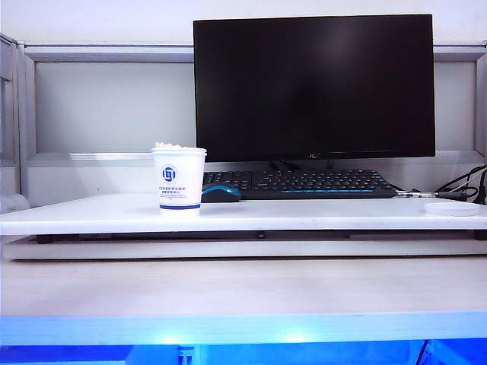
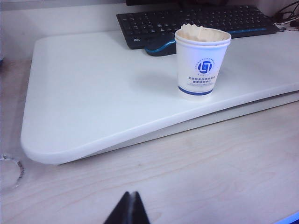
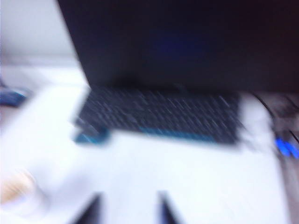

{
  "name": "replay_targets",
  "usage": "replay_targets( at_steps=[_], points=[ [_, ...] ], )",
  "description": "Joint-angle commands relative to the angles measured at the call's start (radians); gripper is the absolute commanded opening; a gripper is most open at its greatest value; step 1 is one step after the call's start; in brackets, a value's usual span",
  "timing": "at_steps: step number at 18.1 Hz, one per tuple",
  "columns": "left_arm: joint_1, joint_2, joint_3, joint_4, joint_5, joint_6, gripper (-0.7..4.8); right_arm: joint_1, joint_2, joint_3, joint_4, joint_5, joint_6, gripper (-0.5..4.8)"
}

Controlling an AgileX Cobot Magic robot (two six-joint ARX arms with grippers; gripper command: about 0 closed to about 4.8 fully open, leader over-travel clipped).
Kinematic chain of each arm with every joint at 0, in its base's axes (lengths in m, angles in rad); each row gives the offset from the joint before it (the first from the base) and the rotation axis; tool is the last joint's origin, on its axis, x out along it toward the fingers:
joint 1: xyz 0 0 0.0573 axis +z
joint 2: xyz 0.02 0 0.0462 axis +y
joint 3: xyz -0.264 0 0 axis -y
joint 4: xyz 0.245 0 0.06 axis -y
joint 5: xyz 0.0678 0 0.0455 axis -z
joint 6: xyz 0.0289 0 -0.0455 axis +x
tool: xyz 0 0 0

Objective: Pick up the badminton from the table and put it into the white paper cup.

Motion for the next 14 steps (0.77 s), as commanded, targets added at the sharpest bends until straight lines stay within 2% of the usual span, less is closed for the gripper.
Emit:
replay_targets(
  at_steps=[1, 6, 8, 10, 14],
  points=[
    [0.0, 0.0, 0.001, -0.02, 0.011, 0.004, -0.04, -0.019, -0.193, -0.21, 0.063, 0.019, 0.006, -0.07],
    [0.0, 0.0, 0.001, -0.02, -0.035, 0.005, -0.05, -0.02, -0.658, -0.673, 0.159, 0.092, 0.114, -0.08],
    [0.0, 0.0, 0.001, -0.019, -0.055, 0.005, -0.05, -0.02, -0.752, -0.744, 0.149, 0.09, 0.114, -0.08],
    [0.0, 0.0, 0.001, -0.018, -0.122, 0.005, -0.05, -0.02, -0.855, -0.851, 0.133, 0.082, 0.114, -0.08],
    [0.0, 0.0, 0.001, -0.019, -0.169, 0.028, -0.05, -0.02, -0.935, -0.978, 0.166, 0.074, 0.114, -0.08]
  ],
)
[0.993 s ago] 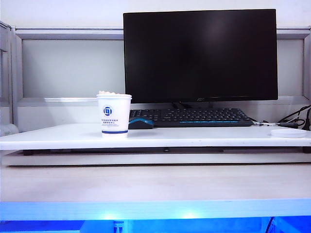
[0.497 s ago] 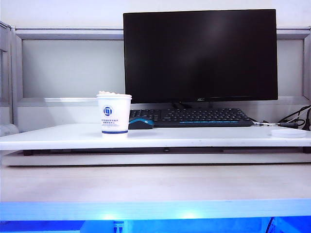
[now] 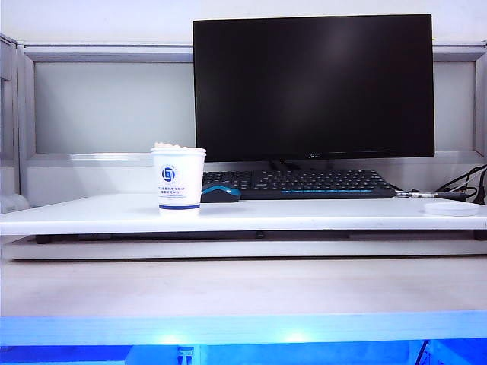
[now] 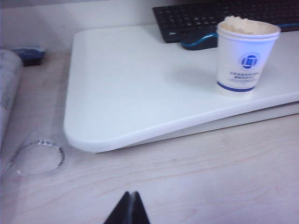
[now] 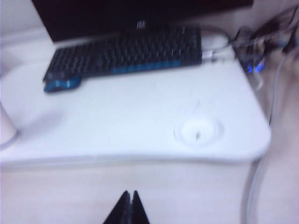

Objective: Pick up the badminton from the table and put it into the white paper cup.

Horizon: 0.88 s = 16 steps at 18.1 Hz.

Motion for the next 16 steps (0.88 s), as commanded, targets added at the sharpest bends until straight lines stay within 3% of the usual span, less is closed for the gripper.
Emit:
replay_targets(
  at_steps=[1, 16],
  points=[
    [0.0, 0.0, 0.001, -0.012, -0.042, 0.028, -0.05, 0.0, -0.043, -0.075, 0.058, 0.006, 0.001, -0.08],
    [0.0, 0.0, 0.0, -0.018, -0.251, 0.05, -0.05, -0.002, -0.156, -0.293, 0.121, 0.024, -0.037, -0.08]
  ],
)
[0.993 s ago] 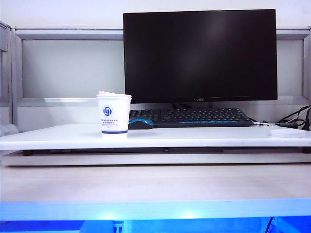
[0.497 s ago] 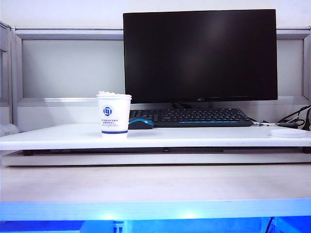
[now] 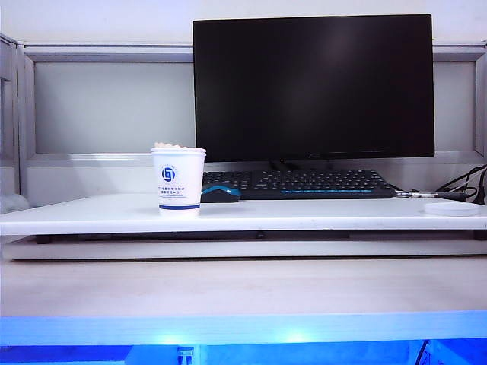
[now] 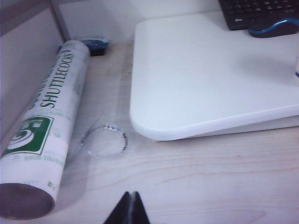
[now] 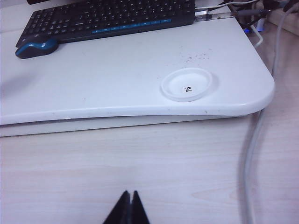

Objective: Pick up the badminton from the table and put it into the white paper cup.

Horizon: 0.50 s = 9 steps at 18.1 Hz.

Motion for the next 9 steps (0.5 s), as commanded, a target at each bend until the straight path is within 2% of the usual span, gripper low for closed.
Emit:
replay_targets(
  at_steps=[1, 9],
  points=[
    [0.0, 0.0, 0.0, -0.016, -0.026, 0.005, -0.05, 0.0, -0.003, -0.017, 0.016, 0.003, -0.018, -0.08],
    [0.0, 0.0, -0.004, -0.017, -0.029, 0.003, -0.05, 0.0, -0.003, -0.045, 0.012, 0.003, -0.076, -0.08]
  ],
)
